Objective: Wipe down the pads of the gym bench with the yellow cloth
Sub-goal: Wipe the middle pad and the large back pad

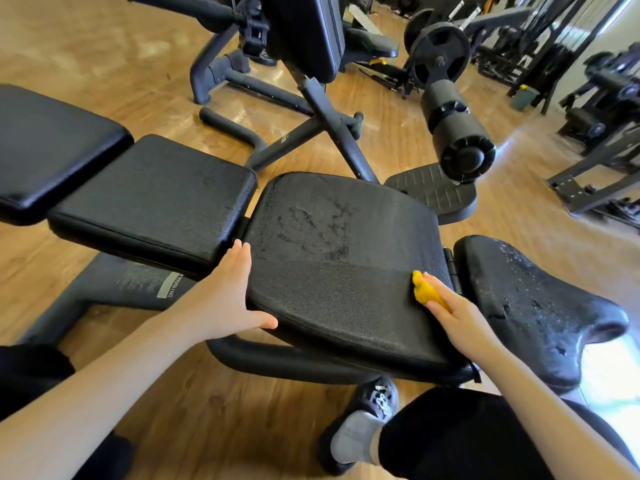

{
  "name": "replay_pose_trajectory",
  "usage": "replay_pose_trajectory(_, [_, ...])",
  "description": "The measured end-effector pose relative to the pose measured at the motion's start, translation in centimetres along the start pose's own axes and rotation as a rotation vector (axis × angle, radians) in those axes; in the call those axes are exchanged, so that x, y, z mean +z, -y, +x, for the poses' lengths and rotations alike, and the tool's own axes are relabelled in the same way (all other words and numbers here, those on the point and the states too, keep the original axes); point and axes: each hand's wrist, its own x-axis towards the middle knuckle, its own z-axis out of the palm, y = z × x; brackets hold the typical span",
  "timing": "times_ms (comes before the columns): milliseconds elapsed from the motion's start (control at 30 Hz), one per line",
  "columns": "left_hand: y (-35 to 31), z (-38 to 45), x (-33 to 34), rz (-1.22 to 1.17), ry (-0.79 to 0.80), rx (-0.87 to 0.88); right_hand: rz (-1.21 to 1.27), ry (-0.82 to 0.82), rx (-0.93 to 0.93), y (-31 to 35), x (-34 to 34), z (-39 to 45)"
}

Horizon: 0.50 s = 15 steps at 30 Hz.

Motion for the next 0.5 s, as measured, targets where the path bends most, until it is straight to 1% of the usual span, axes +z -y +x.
replay_pose_trajectory(100, [-0.1,0.0,0.0,-0.018,0.000,0.007,-0.062,0.005,-0.067,2.9,1.2,1.7])
replay_pose_trajectory(233, [0.0,0.1,-0.1,-0.095,-0.009,-0.013,-0.170,0.138,-0.271,10.1,5.4,4.6])
replay_pose_trajectory(367, [0.3,0.1,-0.1,-0.192,-0.020,-0.016,-0.169,0.227,-0.429,17.0,10.2,7.1])
replay_pose_trajectory(433, [0.4,0.2,0.0,-0.203,-0.031,-0.004,-0.156,0.255,-0.453,17.8,10.9,7.8])
replay_pose_trajectory(500, [0.6,0.3,0.0,-0.186,-0.035,0.004,-0.118,0.271,-0.447,16.8,10.4,7.9])
